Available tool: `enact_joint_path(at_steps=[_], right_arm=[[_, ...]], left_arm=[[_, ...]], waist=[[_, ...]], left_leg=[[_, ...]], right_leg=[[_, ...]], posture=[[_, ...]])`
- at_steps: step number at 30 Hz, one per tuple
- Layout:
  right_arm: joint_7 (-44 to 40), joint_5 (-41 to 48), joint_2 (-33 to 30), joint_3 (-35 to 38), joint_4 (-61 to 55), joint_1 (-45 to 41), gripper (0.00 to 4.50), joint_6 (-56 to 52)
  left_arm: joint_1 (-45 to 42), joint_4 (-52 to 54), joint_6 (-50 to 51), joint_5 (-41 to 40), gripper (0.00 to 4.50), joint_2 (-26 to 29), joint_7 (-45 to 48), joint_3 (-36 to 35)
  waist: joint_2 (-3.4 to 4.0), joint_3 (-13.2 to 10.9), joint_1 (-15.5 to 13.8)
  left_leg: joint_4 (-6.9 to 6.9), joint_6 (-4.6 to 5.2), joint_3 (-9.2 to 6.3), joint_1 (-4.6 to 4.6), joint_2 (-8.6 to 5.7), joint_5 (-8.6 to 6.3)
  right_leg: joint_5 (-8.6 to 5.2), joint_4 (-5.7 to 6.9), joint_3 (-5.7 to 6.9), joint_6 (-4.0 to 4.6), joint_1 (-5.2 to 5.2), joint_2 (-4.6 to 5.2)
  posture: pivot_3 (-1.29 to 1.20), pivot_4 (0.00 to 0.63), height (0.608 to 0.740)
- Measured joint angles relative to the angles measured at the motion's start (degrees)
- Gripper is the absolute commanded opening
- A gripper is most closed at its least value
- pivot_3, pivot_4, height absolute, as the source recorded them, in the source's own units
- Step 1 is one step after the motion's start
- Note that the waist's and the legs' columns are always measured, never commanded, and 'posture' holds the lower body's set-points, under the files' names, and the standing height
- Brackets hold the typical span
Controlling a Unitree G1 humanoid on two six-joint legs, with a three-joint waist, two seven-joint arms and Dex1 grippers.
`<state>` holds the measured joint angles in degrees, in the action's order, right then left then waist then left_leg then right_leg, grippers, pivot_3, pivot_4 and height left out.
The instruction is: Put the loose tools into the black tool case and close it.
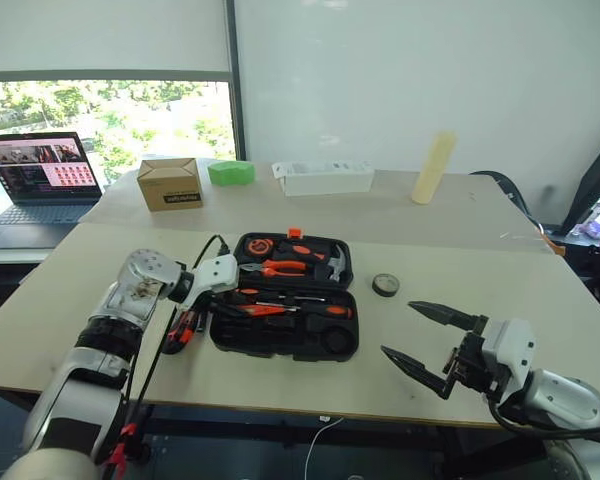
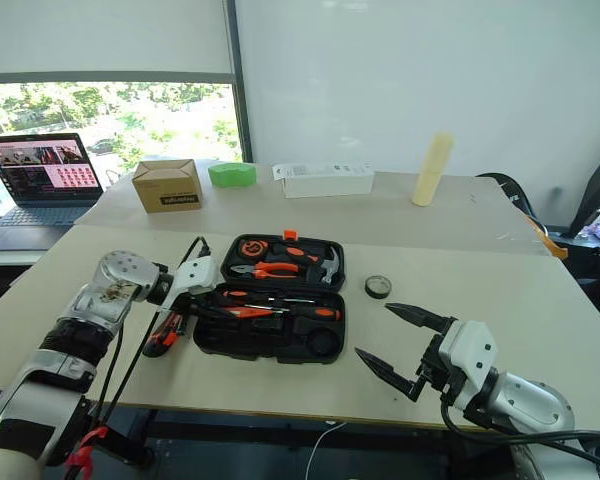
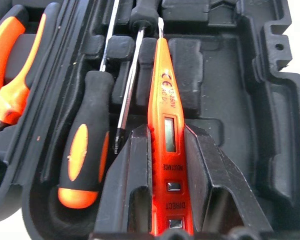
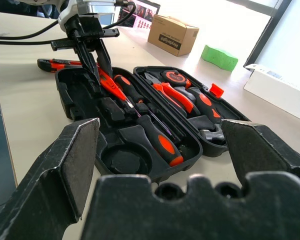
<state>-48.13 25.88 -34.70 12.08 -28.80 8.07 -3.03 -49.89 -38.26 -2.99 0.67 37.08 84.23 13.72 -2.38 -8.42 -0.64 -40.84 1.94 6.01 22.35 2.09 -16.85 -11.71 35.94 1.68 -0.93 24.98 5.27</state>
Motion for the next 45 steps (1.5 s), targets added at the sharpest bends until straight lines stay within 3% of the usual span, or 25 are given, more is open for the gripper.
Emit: enact_joint_path(at_steps=[17,30,31,37,45], right_arm=[[0.9,-0.2,0.4,-0.4,-0.2,0.1,4.50,0.0],[0.9,-0.9,0.6,-0.6,0.1,-0.6,4.50,0.0],[0.9,-1.0,0.7,-0.6,0.2,-0.7,4.50,0.0],[0.9,-1.1,1.1,-0.9,1.0,-1.1,4.50,0.0],[0.3,-1.1,1.1,-1.1,2.5,-2.5,4.50,0.2]], left_arm=[[-8.2,-14.3,-9.4,6.0,0.47,-3.8,1.0,4.1],[-10.4,-19.6,-14.6,7.3,0.47,-3.4,1.5,5.3],[-10.5,-20.0,-14.5,7.3,1.27,-3.4,1.6,5.3],[-10.4,-20.2,-13.9,5.9,3.16,-3.8,2.1,3.2],[-10.9,-16.4,-8.0,-6.9,3.16,-2.7,7.8,-3.0]], waist=[[0.00,0.0,-0.2],[0.00,0.0,0.4],[0.00,0.0,0.5],[0.00,0.0,0.7],[0.01,0.0,0.5]], left_leg=[[-0.07,0.05,-0.09,-0.05,-0.07,-0.03],[-0.05,0.09,-0.24,-0.41,-0.02,-0.05],[-0.05,0.09,-0.24,-0.41,-0.02,-0.05],[-0.05,0.09,-0.27,-0.35,-0.02,-0.05],[-0.10,0.13,-0.37,-0.05,-0.04,-0.08]], right_leg=[[0.00,-0.02,0.03,-0.04,-0.15,0.04],[-0.01,-0.02,0.04,-0.05,-0.51,0.01],[-0.01,-0.01,0.04,-0.05,-0.51,0.00],[-0.01,-0.03,0.06,-0.05,-0.48,0.02],[-0.04,-0.12,0.18,-0.12,-0.32,0.06]], posture=[[0.00,0.150,0.740],[0.00,0.150,0.740],[0.00,0.150,0.740],[0.00,0.150,0.740],[0.00,0.150,0.740]])
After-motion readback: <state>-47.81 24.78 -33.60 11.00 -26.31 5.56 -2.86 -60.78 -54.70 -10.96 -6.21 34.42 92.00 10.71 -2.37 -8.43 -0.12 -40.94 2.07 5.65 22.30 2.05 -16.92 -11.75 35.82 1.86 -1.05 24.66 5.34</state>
